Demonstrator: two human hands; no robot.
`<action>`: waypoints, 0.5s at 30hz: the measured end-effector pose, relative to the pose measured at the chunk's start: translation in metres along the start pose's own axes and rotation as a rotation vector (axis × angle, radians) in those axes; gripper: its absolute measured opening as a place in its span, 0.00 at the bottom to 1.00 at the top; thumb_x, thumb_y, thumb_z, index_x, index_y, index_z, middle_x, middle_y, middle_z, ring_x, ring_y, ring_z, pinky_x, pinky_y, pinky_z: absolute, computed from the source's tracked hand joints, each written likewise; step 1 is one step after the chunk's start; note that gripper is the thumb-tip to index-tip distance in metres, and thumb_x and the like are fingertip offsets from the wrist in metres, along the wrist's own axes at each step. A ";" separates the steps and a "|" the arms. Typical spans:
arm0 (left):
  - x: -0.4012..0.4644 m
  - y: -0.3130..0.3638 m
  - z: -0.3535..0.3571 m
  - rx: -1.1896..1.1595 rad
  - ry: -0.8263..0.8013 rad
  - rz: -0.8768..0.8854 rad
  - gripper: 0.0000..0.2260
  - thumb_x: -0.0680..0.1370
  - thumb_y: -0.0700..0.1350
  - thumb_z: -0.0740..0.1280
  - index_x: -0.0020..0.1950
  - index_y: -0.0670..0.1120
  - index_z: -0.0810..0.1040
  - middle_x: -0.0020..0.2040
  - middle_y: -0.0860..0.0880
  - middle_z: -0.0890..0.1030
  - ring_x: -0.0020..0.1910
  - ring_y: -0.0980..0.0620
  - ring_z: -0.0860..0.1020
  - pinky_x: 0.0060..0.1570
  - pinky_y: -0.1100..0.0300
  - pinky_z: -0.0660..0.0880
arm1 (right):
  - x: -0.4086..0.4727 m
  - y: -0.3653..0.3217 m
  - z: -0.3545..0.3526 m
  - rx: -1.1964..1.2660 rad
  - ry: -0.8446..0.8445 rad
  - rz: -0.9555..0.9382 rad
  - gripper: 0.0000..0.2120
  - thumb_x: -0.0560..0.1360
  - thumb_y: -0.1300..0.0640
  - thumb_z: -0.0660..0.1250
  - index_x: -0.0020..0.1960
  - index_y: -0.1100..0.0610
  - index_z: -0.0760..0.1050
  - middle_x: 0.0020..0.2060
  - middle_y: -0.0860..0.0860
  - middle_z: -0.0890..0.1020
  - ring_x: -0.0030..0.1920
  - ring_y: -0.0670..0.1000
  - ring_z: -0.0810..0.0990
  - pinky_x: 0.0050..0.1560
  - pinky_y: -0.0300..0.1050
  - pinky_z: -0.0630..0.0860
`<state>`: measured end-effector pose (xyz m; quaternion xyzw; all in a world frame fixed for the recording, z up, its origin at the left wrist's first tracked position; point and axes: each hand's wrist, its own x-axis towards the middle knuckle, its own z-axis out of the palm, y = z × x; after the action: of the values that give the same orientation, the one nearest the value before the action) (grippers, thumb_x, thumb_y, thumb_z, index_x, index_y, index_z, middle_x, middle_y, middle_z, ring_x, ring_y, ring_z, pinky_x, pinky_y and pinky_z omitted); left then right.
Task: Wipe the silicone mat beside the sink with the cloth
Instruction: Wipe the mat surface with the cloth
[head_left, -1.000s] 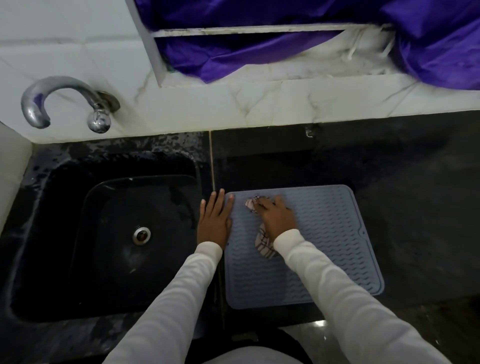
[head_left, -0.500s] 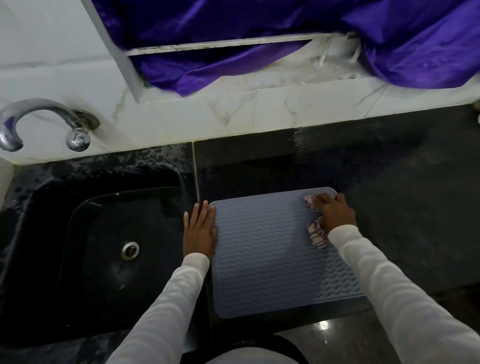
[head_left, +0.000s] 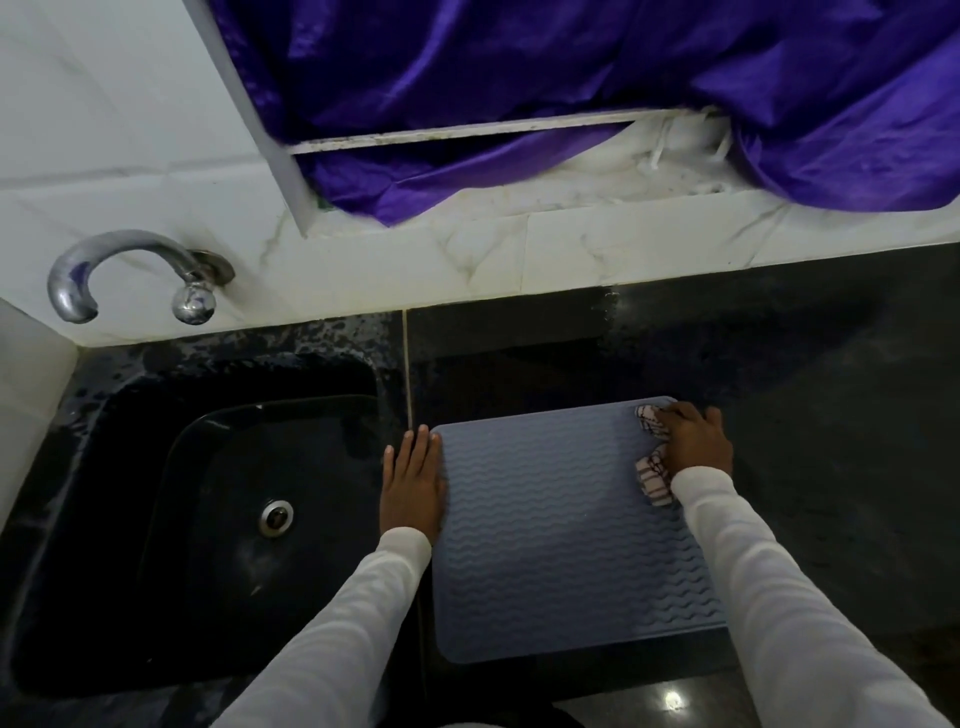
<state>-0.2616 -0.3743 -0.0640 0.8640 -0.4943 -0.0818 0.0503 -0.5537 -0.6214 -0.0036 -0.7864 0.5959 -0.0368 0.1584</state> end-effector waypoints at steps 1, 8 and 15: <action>0.001 -0.001 -0.001 -0.014 -0.011 -0.001 0.29 0.78 0.51 0.41 0.79 0.47 0.52 0.79 0.47 0.54 0.78 0.47 0.50 0.76 0.49 0.38 | 0.001 -0.003 -0.002 -0.018 0.000 -0.001 0.16 0.76 0.61 0.64 0.62 0.51 0.77 0.61 0.52 0.74 0.63 0.59 0.67 0.53 0.55 0.76; 0.003 0.000 -0.011 -0.055 0.000 -0.001 0.32 0.77 0.55 0.34 0.79 0.49 0.54 0.79 0.50 0.55 0.79 0.50 0.50 0.76 0.50 0.39 | -0.016 -0.093 0.000 0.053 -0.069 -0.323 0.28 0.66 0.61 0.72 0.63 0.43 0.75 0.50 0.53 0.81 0.50 0.58 0.80 0.55 0.50 0.75; -0.001 0.006 -0.004 -0.021 -0.024 -0.031 0.29 0.80 0.52 0.59 0.79 0.45 0.57 0.79 0.47 0.54 0.78 0.47 0.49 0.76 0.48 0.41 | -0.097 -0.232 0.083 0.015 -0.217 -0.592 0.26 0.76 0.55 0.64 0.72 0.46 0.64 0.69 0.49 0.70 0.67 0.57 0.67 0.67 0.58 0.65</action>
<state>-0.2667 -0.3763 -0.0591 0.8699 -0.4805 -0.0979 0.0520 -0.3459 -0.4565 -0.0016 -0.9238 0.3204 -0.0016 0.2094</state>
